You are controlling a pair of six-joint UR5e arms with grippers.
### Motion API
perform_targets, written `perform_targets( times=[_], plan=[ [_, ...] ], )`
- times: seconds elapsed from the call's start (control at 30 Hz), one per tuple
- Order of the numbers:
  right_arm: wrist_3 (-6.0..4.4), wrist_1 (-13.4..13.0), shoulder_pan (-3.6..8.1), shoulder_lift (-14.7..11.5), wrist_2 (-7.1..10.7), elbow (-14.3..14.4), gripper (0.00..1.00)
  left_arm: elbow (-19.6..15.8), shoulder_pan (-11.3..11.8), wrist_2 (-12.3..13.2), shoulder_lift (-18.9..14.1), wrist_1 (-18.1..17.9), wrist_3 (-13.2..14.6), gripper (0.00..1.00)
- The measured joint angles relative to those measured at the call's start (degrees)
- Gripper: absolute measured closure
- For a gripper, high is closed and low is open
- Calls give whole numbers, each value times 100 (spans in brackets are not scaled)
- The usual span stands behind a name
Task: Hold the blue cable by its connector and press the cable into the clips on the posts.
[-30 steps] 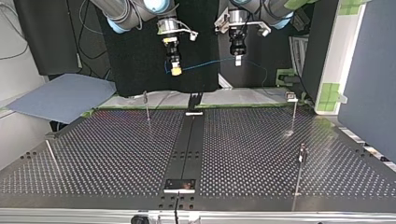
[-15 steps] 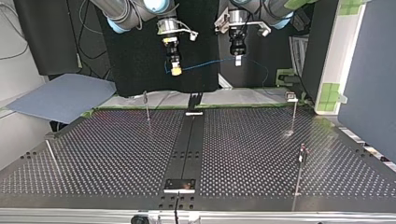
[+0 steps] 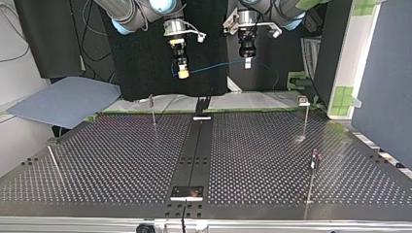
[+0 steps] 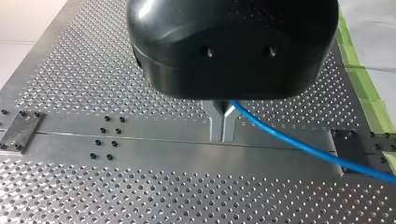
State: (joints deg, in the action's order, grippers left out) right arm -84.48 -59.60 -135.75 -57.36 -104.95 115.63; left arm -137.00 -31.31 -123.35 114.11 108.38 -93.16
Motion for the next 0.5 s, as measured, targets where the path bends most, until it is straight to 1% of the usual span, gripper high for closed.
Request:
perform_targets(
  times=[0.4,0.5],
  plan=[
    [0,0,0,0,0,0,100,0,2,0,1,-1,1,100],
    [0,0,0,0,0,0,100,0,-20,28,54,-15,10,100]
  ],
)
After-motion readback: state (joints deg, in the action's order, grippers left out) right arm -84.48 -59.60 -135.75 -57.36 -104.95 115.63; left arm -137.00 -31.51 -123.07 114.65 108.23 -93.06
